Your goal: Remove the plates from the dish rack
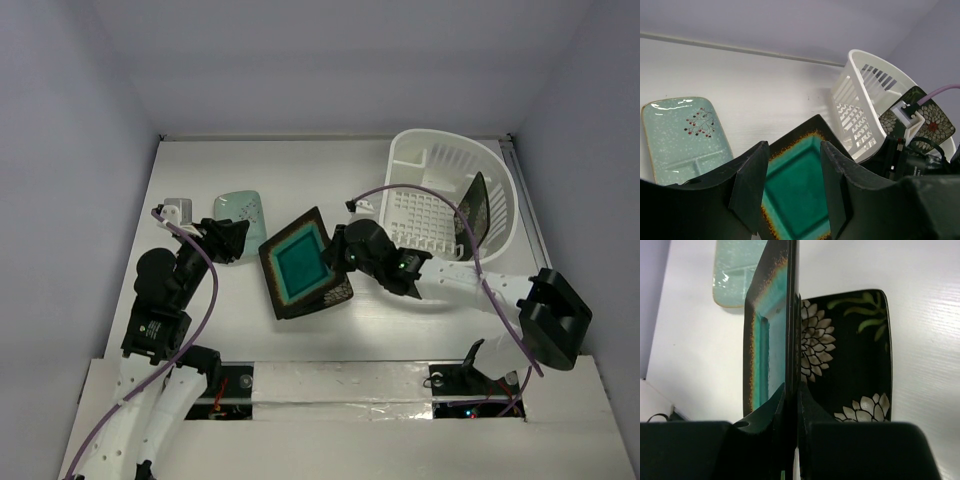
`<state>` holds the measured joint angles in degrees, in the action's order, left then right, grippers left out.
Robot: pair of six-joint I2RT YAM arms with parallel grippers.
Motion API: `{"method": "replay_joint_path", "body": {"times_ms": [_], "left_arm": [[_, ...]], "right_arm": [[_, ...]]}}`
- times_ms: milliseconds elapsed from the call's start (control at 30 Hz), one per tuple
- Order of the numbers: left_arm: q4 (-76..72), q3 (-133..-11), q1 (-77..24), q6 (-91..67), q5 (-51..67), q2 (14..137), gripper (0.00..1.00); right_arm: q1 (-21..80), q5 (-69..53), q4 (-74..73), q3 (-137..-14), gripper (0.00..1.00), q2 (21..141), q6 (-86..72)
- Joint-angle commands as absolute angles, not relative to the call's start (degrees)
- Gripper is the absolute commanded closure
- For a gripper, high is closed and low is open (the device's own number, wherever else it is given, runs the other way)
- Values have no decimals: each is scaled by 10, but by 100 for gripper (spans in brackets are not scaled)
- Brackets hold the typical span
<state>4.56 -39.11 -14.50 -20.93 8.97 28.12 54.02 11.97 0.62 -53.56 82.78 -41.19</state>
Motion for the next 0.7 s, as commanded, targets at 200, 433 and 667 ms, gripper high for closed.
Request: {"method": "replay_joint_path", "body": {"times_ms": [200, 433, 667], "left_arm": [[22, -397, -141, -213, 98, 280, 58], [21, -398, -141, -212, 99, 280, 58], [22, -397, -141, -213, 98, 279, 58]], "right_arm": [[540, 147, 156, -544, 100, 816, -463], [529, 150, 156, -514, 100, 829, -470], [529, 160, 141, -496, 78, 835, -471]]}}
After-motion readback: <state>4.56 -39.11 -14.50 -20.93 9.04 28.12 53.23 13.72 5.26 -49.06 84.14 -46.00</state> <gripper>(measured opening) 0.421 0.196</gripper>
